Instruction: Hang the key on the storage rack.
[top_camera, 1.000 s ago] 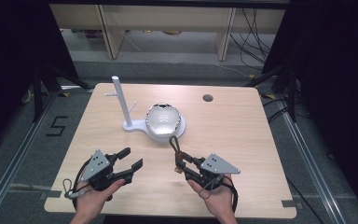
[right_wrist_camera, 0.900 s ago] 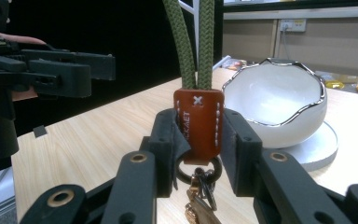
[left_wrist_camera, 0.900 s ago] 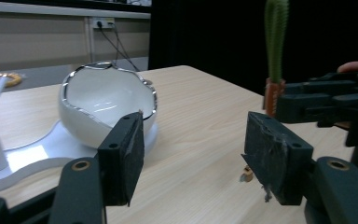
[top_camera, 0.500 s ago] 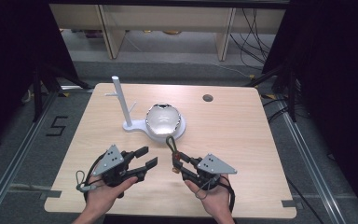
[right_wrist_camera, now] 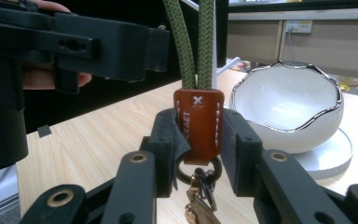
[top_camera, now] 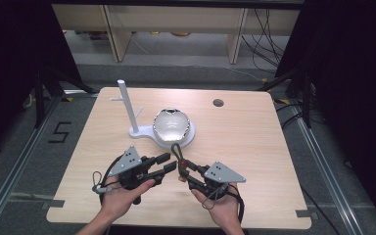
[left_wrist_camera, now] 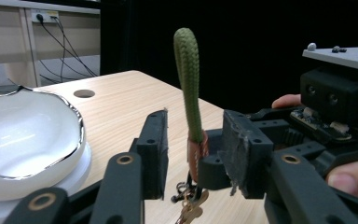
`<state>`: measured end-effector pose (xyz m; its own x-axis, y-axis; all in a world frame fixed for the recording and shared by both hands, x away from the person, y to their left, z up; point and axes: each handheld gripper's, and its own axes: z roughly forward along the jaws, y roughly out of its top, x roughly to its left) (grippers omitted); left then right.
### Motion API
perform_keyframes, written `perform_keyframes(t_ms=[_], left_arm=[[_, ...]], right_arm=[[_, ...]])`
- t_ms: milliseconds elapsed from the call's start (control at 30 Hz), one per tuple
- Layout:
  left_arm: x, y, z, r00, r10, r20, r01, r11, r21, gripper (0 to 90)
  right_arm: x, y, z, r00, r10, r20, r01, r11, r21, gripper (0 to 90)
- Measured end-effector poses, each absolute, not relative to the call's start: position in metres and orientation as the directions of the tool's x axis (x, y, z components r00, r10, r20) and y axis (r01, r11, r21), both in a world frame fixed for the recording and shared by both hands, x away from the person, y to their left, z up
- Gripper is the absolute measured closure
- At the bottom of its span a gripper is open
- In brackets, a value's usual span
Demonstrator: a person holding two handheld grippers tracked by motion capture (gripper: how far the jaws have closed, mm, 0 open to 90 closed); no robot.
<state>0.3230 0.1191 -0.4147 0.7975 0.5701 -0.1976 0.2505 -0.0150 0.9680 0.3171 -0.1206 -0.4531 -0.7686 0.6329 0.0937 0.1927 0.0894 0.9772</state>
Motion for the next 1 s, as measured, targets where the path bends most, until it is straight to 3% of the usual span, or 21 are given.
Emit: perform_keyframes(t_ms=[267, 367, 433, 1000], left_arm=[[0.3271, 0.1124, -0.4140, 0.803, 0.558, -0.210, 0.260, -0.012, 0.966, 69.7], [0.3289, 0.1127, -0.4139, 0.800, 0.560, -0.214, 0.264, -0.008, 0.965, 73.2], [0.3297, 0.1128, -0.4136, 0.800, 0.560, -0.216, 0.266, -0.009, 0.964, 75.5], [0.3312, 0.1104, -0.4108, 0.799, 0.562, -0.212, 0.265, -0.013, 0.964, 82.6]], right_arm=[[0.3162, -0.1189, -0.4527, -0.766, 0.637, 0.088, 0.197, 0.103, 0.975, 68.7], [0.3127, -0.1178, -0.4524, -0.755, 0.643, 0.132, 0.243, 0.087, 0.966, 68.7], [0.3159, -0.1182, -0.4528, -0.767, 0.633, 0.106, 0.211, 0.092, 0.973, 68.7], [0.3153, -0.1158, -0.4508, -0.772, 0.627, 0.102, 0.204, 0.093, 0.974, 68.6]])
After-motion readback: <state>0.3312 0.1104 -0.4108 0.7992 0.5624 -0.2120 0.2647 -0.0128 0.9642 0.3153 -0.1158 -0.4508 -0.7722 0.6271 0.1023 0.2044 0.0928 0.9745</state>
